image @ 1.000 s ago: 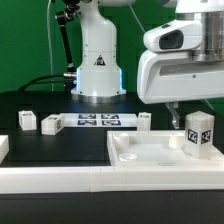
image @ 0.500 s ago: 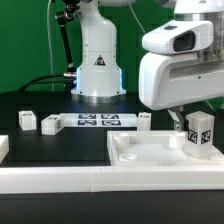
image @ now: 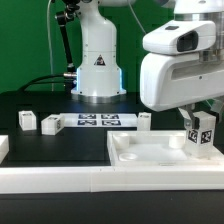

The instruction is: Assemble square table

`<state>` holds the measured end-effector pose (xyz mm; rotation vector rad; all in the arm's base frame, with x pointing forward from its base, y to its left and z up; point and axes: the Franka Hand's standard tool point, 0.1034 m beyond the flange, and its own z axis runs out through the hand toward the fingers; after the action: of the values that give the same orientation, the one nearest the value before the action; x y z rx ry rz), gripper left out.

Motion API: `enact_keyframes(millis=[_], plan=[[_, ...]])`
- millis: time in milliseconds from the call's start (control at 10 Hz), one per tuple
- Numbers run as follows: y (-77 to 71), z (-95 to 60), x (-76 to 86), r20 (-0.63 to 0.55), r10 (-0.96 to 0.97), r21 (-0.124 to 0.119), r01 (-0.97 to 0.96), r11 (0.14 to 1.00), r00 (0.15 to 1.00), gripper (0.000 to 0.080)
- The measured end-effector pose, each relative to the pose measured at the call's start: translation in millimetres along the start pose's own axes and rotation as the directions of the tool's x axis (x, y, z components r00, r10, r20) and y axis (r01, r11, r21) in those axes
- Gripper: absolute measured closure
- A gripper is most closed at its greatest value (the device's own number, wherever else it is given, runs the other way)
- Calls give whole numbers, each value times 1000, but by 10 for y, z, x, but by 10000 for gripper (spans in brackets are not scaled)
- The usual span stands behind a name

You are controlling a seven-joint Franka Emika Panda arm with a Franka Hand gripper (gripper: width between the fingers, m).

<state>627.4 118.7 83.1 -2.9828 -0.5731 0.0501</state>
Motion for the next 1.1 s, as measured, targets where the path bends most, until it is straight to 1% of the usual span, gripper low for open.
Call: enact_keyframes(millis=[300,400,500,700,800,900,1100], plan=[[-1,0,0,0,18,0,-18,1000,1000,511],[2,0,0,0,77,1,-77,997,997,511],[13,4,-3,-2,188,3,-188,982,982,511],[28,5,-6,-17,350,5,-350,937,937,509],[32,7,-10,-16,463,7,-463,886,886,509],[37,7,-9,-16,522,8,-522,853,853,509],[52,8,-6,-19,687,12,-687,727,726,509]])
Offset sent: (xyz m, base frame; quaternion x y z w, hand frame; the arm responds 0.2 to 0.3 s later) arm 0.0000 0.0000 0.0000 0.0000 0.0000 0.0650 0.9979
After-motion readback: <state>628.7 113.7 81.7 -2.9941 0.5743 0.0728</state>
